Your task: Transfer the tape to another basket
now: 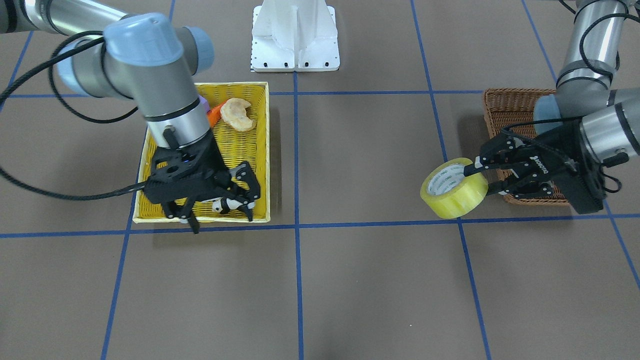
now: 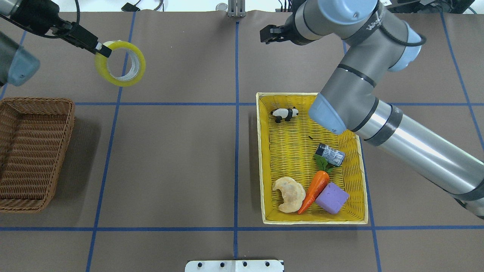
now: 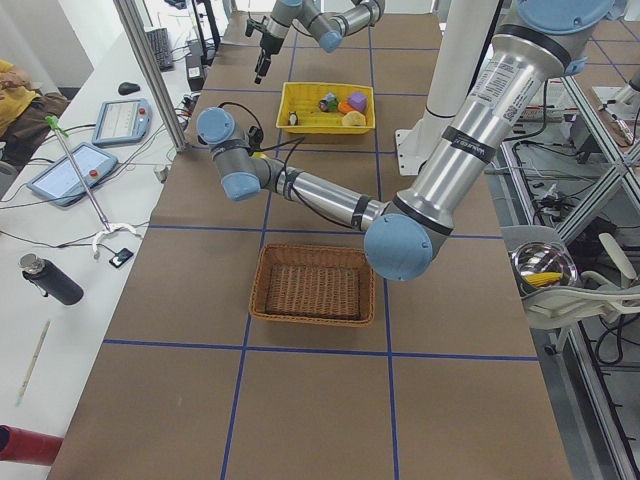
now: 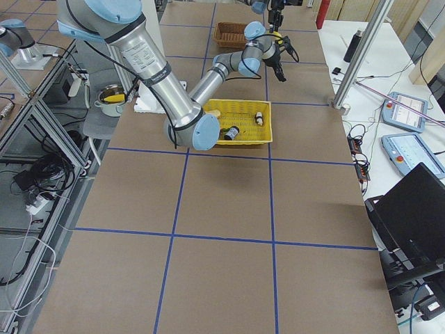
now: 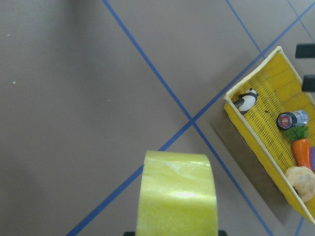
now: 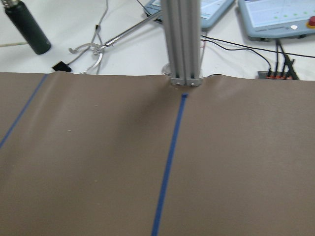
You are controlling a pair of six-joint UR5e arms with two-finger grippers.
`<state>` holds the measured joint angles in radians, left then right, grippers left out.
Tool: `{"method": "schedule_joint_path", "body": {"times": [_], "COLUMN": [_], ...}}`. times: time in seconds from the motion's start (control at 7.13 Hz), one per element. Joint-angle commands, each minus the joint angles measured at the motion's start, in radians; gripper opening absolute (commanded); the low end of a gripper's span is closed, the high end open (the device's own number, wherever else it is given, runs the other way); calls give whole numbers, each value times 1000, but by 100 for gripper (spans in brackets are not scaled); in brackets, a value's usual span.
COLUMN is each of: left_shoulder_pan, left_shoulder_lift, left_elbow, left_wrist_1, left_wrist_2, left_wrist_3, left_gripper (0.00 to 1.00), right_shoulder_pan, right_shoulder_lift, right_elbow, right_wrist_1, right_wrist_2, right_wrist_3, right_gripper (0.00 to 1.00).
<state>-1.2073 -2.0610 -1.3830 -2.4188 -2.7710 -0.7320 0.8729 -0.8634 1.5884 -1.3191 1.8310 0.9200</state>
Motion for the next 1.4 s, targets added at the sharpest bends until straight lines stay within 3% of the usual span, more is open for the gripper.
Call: {"method": "schedule_joint_path", "body": {"times": [0.0,0.14,0.42,0.7,0.98,1.26], "left_shoulder_pan": [-90,-139,-202,-219,-219,-213], "left_shoulder_lift": [97,167,292,382,442,446], "left_elbow": [-2,-1,1,5,18,105], "left_wrist_1": [-58,-60,-62,-124,-193,-284], "left_wrist_2": [-100,-163,-235,-245,-243,-239], "left_wrist_3": [-108,-116,-129,-121,-116,-115], "left_gripper": [0,0,0,0,0,0], "right_shoulder_pan": [172,260,389,527,662,721], "right_shoulder_lift": [-81,-91,-133,-248,-385,-460], "right_elbow": [-40,-98,-114,-105,-108,-113], "right_wrist_1": [-67,-115,-254,-285,-293,-304], "right_wrist_2": [201,297,338,426,429,425], "right_wrist_3": [-227,-400,-637,-816,-1153,-1227], "right_gripper": [100,100,100,100,100,100]}}
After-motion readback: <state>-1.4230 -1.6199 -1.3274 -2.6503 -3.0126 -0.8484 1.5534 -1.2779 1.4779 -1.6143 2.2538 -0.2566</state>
